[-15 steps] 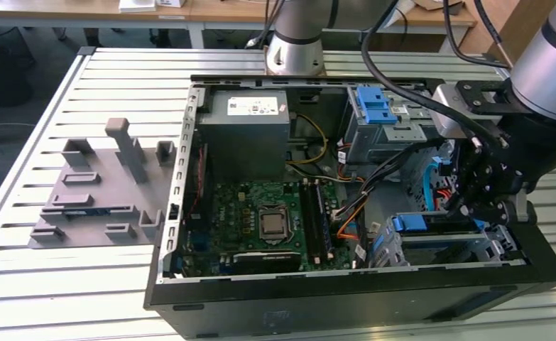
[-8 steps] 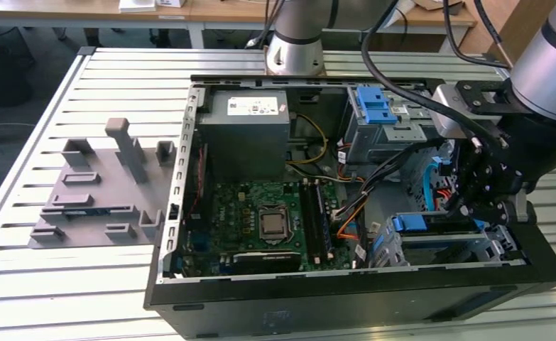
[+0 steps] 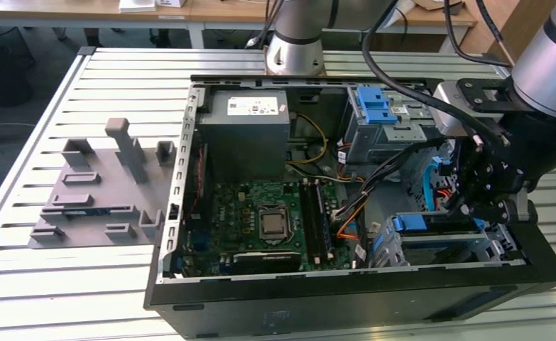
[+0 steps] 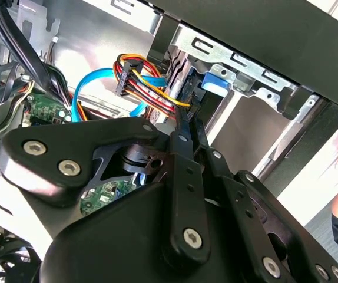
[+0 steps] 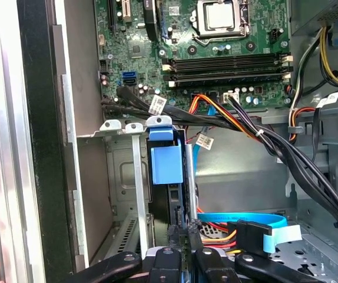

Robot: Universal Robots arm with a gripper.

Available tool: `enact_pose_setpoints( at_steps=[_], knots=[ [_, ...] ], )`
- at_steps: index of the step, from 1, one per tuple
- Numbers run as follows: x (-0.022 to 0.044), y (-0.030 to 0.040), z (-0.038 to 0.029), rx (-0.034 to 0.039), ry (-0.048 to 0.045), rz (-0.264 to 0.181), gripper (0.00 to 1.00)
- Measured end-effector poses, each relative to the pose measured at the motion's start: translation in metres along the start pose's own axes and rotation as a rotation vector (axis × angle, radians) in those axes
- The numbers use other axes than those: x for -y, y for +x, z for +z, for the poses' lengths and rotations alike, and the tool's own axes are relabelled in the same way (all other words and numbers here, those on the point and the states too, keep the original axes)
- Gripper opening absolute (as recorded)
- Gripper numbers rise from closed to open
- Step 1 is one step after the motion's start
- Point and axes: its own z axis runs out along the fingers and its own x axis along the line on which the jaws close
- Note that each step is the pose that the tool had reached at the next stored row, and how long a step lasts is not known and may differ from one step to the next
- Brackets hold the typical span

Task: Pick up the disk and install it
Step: 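Insert the first disk wire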

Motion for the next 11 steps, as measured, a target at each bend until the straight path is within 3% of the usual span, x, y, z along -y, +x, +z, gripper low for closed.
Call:
enact_pose_setpoints(
  at_steps=[11],
  knots=[
    [-0.0001,0.0,0.0038,0.0052,-0.0019,0.003,0.16]
  ],
)
